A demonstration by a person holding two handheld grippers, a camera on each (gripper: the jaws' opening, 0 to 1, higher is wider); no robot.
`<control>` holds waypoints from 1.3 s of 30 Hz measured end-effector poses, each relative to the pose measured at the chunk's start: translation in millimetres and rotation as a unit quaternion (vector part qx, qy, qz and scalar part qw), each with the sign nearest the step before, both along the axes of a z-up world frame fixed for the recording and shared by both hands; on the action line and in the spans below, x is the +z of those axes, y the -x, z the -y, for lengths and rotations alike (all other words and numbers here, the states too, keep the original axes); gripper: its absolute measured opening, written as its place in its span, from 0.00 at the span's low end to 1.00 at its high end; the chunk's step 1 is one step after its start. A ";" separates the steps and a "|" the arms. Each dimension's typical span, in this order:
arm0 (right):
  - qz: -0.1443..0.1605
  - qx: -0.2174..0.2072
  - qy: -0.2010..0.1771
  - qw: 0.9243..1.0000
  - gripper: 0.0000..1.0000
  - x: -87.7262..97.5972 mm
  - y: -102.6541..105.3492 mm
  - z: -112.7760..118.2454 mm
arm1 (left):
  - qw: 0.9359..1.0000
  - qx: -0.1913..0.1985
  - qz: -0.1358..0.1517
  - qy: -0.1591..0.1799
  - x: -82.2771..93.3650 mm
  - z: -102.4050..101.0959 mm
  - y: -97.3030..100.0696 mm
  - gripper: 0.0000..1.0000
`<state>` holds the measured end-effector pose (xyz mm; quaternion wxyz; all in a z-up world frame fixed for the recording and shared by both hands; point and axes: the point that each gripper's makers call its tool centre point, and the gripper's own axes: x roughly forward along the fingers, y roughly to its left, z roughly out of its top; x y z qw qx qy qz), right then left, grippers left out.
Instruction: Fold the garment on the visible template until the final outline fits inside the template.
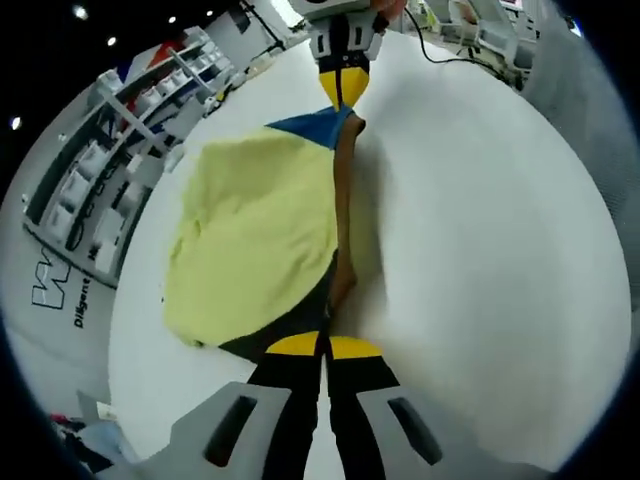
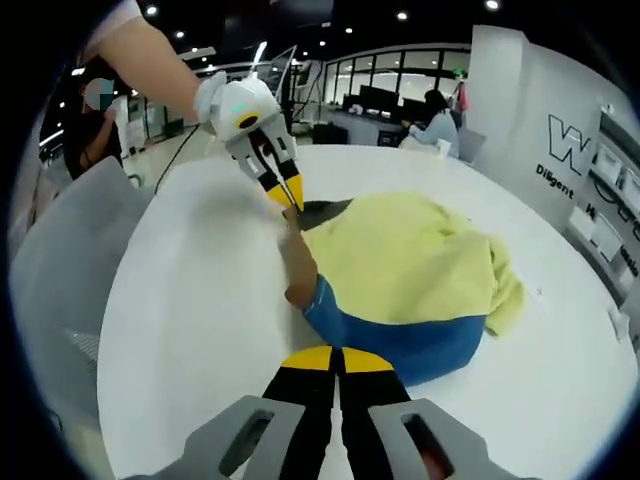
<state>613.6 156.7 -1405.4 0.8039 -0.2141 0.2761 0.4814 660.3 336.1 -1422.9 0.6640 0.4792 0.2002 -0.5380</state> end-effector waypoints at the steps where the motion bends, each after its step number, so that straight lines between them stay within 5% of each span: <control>1: -0.001 0.001 0.001 1.000 0.00 -0.4 1.6 0.0 | 1.000 0.002 -0.005 0.003 0.8 -0.7 6.8 0.01; 10: -0.031 0.032 -0.010 0.999 0.00 -2.6 47.6 -4.8 | 0.999 -0.004 -0.047 -0.002 -3.1 -8.2 71.7 0.01; 23: -0.071 0.089 -0.029 0.993 0.00 1.6 114.0 -19.9 | 0.994 0.027 -0.100 0.021 1.5 -23.3 140.4 0.01; 33: -0.122 0.153 -0.064 0.979 0.00 26.7 158.6 -29.4 | 0.983 0.042 -0.167 0.059 27.0 -29.1 182.7 0.00; 39: -0.165 0.193 -0.096 0.962 0.00 49.0 181.1 -36.4 | 0.975 0.033 -0.207 0.072 45.4 -33.7 196.1 0.00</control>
